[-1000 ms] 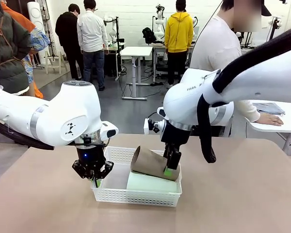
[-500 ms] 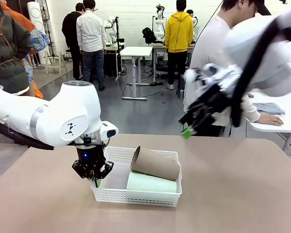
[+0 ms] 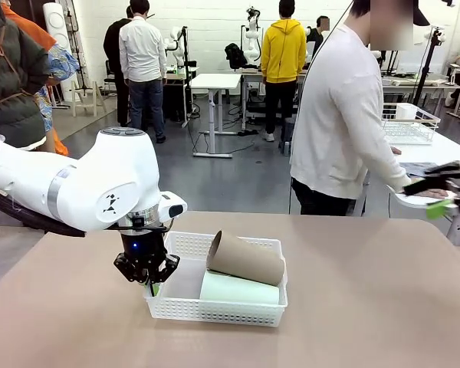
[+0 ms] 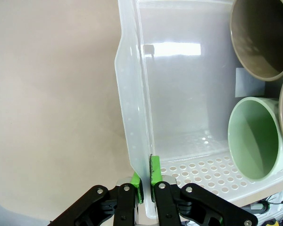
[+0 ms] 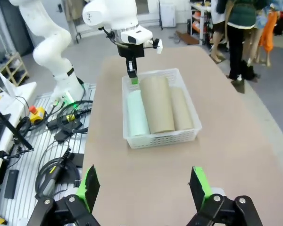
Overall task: Clean and organize the cups into the basket.
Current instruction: Pick up the Reusable plastic cup from the right side of the table and stack it inside the Organizing basket in the center of the table, then move the Organizing basket back to the left side of the table.
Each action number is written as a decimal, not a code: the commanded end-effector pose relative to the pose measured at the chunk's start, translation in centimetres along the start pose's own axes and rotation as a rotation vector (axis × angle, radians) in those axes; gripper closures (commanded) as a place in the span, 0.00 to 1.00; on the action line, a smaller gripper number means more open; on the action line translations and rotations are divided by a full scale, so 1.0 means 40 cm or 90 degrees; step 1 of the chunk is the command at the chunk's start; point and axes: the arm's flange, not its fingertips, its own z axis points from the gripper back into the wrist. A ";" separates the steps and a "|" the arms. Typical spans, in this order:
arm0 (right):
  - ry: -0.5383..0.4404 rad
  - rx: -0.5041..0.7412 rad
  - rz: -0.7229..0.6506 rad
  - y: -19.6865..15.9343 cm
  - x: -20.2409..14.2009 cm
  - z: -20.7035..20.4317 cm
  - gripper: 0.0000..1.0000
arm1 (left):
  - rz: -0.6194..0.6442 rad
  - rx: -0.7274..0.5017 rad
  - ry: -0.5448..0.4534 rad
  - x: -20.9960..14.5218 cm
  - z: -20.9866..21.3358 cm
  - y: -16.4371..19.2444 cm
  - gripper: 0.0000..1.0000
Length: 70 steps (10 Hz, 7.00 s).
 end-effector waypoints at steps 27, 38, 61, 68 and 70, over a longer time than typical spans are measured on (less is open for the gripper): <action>0.018 -0.136 -0.556 -0.010 -0.162 0.306 0.00 | -0.002 -0.004 -0.002 -0.002 0.007 0.000 0.95; -0.277 -0.032 -0.718 0.105 -0.390 0.533 0.00 | -0.002 -0.004 -0.002 -0.002 0.007 0.000 0.95; -0.277 -0.032 -0.718 0.105 -0.390 0.533 0.00 | 0.034 0.014 0.035 0.162 0.072 0.823 0.00; -0.277 -0.032 -0.718 0.105 -0.390 0.533 0.00 | 0.039 0.017 0.030 0.157 0.088 0.830 0.00; -0.277 -0.032 -0.718 0.105 -0.390 0.533 0.00 | 0.030 0.010 0.027 0.146 0.099 0.814 0.00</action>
